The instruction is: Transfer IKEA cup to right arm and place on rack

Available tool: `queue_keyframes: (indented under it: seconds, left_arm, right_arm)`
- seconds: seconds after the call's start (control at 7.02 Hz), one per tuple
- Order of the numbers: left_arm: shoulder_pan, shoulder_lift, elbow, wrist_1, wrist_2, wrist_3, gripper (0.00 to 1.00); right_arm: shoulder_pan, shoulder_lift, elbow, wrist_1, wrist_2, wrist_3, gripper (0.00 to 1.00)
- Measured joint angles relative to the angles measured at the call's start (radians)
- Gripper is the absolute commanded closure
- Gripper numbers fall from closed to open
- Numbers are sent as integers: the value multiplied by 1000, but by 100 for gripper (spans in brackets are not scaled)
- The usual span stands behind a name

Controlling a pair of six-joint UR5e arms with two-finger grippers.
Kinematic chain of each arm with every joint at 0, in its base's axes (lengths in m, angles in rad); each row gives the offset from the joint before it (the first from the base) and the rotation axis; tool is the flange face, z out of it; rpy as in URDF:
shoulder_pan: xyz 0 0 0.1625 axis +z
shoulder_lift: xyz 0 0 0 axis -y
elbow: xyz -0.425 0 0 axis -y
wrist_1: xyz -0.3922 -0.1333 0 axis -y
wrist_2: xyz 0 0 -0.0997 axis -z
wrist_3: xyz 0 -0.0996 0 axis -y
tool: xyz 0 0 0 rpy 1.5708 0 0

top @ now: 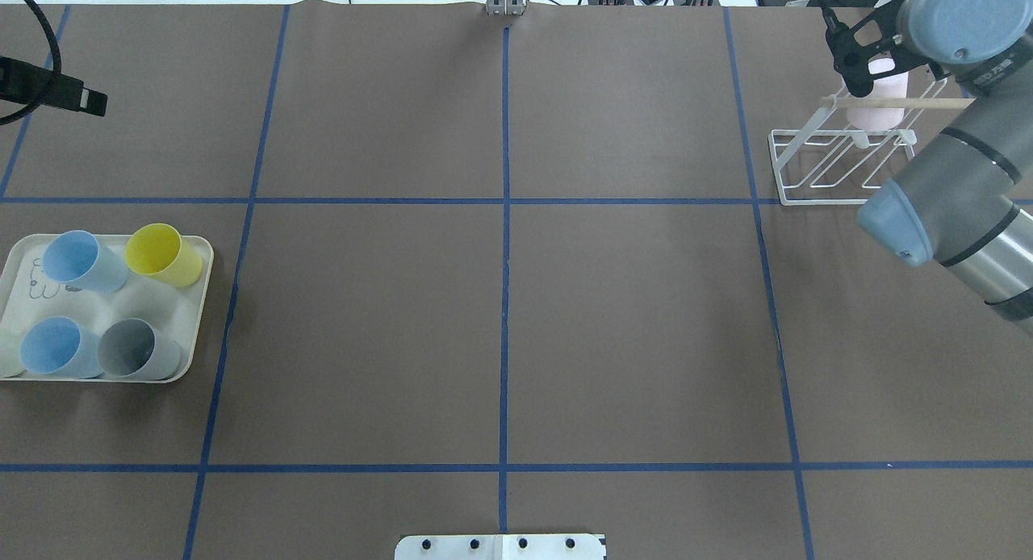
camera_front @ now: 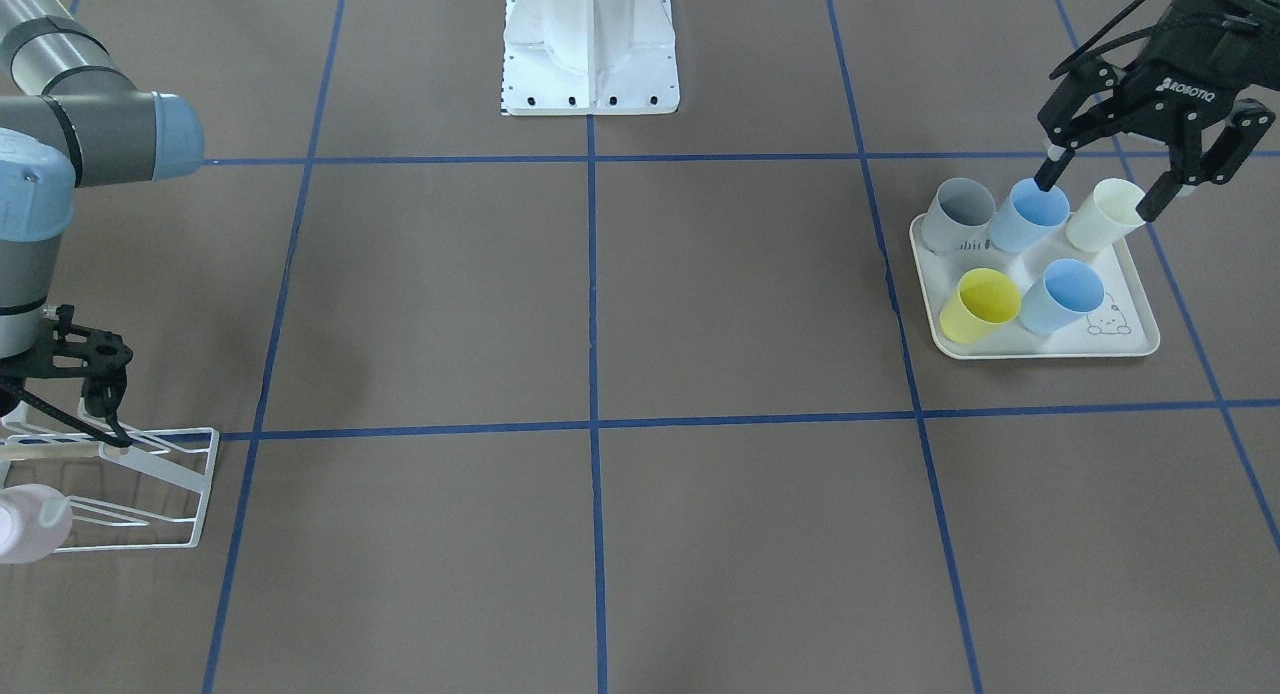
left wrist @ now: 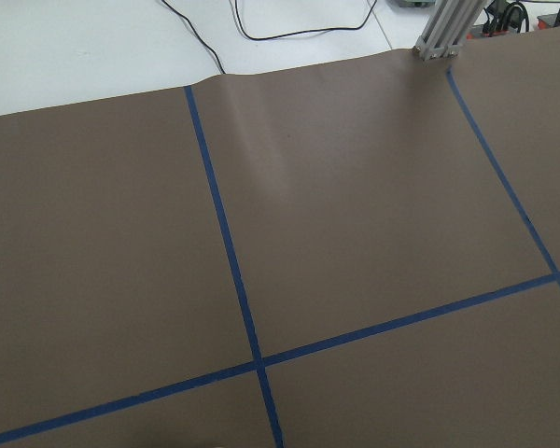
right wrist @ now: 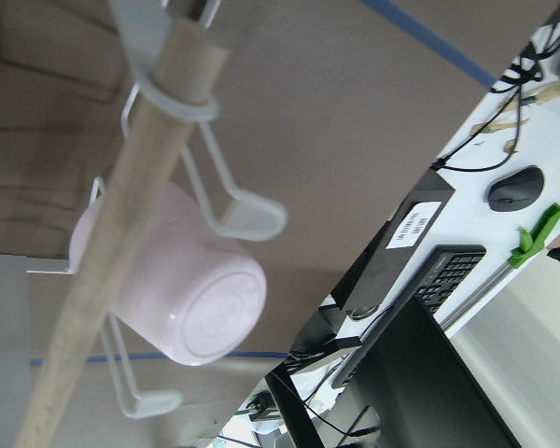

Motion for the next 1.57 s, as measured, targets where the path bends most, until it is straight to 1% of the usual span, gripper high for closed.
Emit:
queue_keyframes:
  seconds: [0.14,0.28,0.43,0.57,0.71,0.85,1.0,1.14,1.28,1.42,1.57]
  left_arm:
    - [0,0,2,0,0,3,0]
    - [0,3,7,0,3,16,0]
    - [-6,11,22,-1,9,70,0]
    - [-23,27,43,-1,13,159,0]
    - [-44,51,65,-10,14,238,0]
    - [-55,77,97,-43,15,294,0]
    - [-60,103,153,-119,15,327,0]
    - [-61,128,227,-228,15,337,0]
    - [-60,150,304,-340,15,328,0]
    - [-58,165,362,-419,16,291,0]
    - [-53,179,402,-477,17,243,0]
  right_arm:
    - [21,9,58,-4,58,40,2]
    - [29,14,106,-5,126,144,2]
    - [25,20,145,-4,211,315,2]
    - [7,24,174,1,298,527,1]
    - [-36,26,201,7,357,749,1]
    - [-97,30,234,9,381,963,1]
    - [-175,47,265,11,386,1163,1]
    - [-257,80,281,11,380,1327,1]
    - [-327,119,287,10,369,1452,1]
    - [-376,144,290,11,349,1534,1]
    - [-408,155,290,11,323,1572,1]
